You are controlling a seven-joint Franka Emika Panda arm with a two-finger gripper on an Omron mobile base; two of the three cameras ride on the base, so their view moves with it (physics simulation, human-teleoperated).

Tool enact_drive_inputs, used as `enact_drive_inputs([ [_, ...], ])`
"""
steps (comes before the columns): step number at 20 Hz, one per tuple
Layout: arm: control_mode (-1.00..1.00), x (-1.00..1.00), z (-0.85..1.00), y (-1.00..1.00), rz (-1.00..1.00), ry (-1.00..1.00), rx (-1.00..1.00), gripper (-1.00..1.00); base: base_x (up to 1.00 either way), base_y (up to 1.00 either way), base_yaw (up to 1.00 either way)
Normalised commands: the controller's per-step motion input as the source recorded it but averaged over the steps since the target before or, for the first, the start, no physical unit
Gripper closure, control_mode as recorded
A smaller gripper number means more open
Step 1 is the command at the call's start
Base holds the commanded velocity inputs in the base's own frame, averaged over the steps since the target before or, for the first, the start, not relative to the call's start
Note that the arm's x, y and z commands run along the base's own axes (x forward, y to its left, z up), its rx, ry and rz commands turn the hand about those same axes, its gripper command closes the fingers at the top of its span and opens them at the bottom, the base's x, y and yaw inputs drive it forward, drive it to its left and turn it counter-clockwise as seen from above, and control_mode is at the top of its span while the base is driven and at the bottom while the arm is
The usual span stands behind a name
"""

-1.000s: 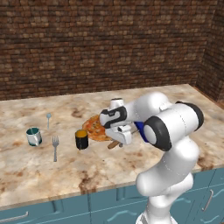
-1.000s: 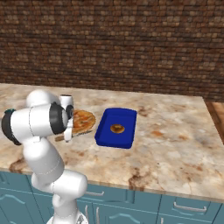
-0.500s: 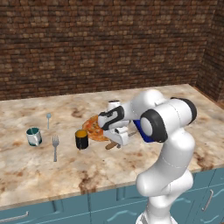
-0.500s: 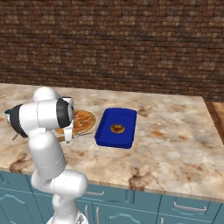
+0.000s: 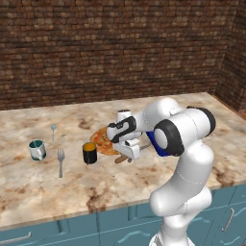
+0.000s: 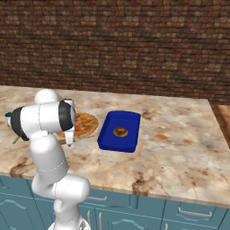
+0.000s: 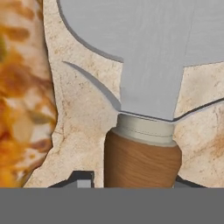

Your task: Take the pizza cutter from the drawer on the left and place it on the dining counter for cutting.

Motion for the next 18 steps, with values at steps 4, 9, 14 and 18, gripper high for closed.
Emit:
enact_drive_inputs([
  [4,-1.0,0.0,0.0,0.0,0.0,0.0,0.0,-1.0,0.0,0.0,0.0],
  [9,-1.0,0.0,0.0,0.0,0.0,0.0,0.0,-1.0,0.0,0.0,0.0],
  [14,-1.0,-0.01,0.22,0.0,0.0,0.0,0.0,-1.0,0.0,0.0,0.0],
  [18,-1.0,-0.15,0.6,0.0,0.0,0.0,0.0,-1.0,0.0,0.0,0.0],
])
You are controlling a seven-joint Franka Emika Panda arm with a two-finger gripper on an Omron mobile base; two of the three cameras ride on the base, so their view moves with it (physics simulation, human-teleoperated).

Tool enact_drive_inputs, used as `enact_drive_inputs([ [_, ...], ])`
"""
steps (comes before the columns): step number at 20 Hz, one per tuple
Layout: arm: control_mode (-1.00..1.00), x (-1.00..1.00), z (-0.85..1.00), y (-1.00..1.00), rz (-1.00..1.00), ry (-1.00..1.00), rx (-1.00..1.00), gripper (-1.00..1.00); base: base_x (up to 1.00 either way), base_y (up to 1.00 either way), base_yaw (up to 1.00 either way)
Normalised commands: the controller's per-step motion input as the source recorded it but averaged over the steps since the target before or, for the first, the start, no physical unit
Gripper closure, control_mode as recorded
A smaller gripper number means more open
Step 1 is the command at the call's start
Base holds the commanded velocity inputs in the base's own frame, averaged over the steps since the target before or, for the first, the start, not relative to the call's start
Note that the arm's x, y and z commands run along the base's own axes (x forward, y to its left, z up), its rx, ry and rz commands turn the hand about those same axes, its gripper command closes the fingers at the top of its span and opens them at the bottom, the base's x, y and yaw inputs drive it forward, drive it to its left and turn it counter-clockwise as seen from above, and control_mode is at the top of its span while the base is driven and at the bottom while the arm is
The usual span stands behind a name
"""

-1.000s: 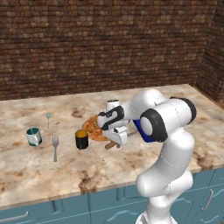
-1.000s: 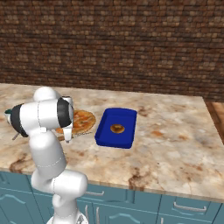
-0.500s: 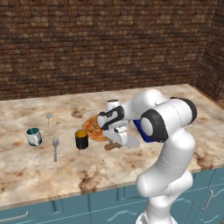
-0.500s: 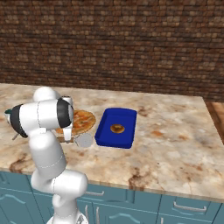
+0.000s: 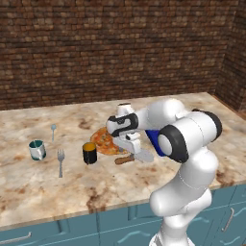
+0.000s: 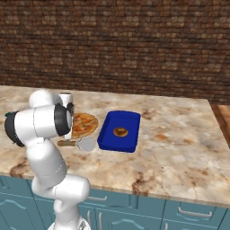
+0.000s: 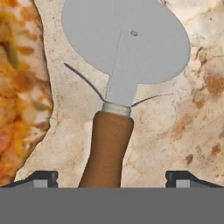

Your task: Take the pizza cutter from the drawer on the left and place it on the dining counter for cutting.

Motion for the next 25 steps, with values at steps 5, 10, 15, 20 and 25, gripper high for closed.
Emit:
enact_drive_inputs([
  [5,-1.0,-0.36,0.73,-0.11,0.0,0.0,0.0,-1.0,0.0,0.0,0.0],
  [10,-1.0,-0.6,0.76,-0.27,0.0,0.0,0.0,-1.0,0.0,0.0,0.0],
  [15,-1.0,-0.7,0.59,-0.52,0.03,-0.05,0.0,-1.0,0.0,0.0,0.0],
  [20,-1.0,-0.8,0.53,-0.59,0.08,0.0,0.01,-1.0,0.0,0.0,0.0],
  [25,-1.0,-0.95,0.38,-0.43,0.09,0.0,0.0,-1.0,0.0,0.0,0.0],
])
